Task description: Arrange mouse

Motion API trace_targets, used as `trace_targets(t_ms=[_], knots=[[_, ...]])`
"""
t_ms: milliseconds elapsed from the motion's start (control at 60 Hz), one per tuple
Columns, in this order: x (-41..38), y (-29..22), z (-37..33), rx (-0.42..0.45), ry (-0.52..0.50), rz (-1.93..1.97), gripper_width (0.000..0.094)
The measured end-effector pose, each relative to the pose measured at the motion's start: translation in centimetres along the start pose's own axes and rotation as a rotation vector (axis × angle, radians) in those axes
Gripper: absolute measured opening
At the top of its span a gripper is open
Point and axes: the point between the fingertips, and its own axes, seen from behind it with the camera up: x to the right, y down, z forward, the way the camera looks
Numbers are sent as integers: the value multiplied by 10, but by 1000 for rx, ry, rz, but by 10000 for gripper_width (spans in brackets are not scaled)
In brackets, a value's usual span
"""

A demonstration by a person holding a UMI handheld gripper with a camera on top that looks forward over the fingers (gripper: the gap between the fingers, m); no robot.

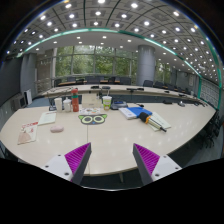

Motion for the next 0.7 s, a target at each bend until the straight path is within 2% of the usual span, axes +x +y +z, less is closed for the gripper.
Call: trace_targets(t_ms=[133, 267, 400, 567, 700], knots=[[-41, 24, 20, -30, -32, 5, 852], [-83, 29, 34, -42, -109, -2, 846], [-180, 37, 90, -58, -202, -40, 847], [-284, 37, 163, -98, -266, -88, 848], [-335, 47, 223, -148, -243, -110, 849]])
